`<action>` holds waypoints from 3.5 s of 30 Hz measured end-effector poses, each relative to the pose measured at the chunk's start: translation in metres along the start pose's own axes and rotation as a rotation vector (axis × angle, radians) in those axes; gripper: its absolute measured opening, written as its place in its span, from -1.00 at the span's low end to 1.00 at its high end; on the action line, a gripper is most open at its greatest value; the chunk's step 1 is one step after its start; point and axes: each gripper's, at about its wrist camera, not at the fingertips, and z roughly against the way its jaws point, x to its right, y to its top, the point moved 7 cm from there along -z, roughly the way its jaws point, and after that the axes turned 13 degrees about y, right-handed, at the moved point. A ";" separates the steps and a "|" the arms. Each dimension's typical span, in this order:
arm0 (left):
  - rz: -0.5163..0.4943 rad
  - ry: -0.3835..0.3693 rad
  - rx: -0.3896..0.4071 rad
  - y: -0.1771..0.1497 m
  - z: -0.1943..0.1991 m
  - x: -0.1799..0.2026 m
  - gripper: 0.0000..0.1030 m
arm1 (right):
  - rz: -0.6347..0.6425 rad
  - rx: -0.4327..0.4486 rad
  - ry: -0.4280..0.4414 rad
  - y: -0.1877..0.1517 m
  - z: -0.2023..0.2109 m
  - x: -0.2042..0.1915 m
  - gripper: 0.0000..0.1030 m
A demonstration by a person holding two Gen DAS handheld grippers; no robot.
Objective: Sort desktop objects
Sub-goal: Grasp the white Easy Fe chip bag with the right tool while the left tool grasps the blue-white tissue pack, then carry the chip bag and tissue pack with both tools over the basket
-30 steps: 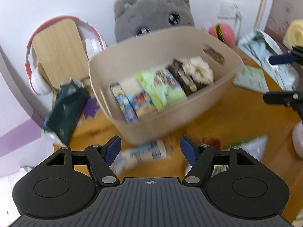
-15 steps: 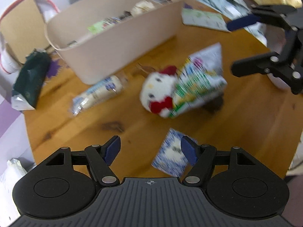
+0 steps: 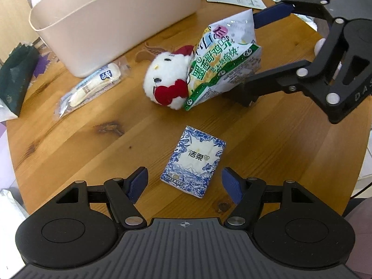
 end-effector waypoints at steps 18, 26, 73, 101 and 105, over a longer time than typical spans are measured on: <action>-0.043 -0.023 0.008 0.020 -0.028 0.007 0.29 | -0.111 0.016 0.021 0.007 -0.033 0.021 0.91; 0.008 -0.060 0.005 0.024 -0.027 -0.006 -0.09 | -0.144 0.032 0.079 0.006 -0.033 0.024 0.49; 0.076 0.071 0.229 0.084 0.080 -0.077 -0.10 | -0.092 0.250 -0.004 0.048 0.112 0.058 0.17; 0.149 0.182 0.394 0.210 0.068 -0.136 -0.10 | -0.063 0.364 -0.133 0.136 0.101 0.117 0.18; 0.173 0.182 0.375 0.217 0.051 -0.136 -0.09 | -0.066 0.368 -0.144 0.145 0.088 0.122 0.18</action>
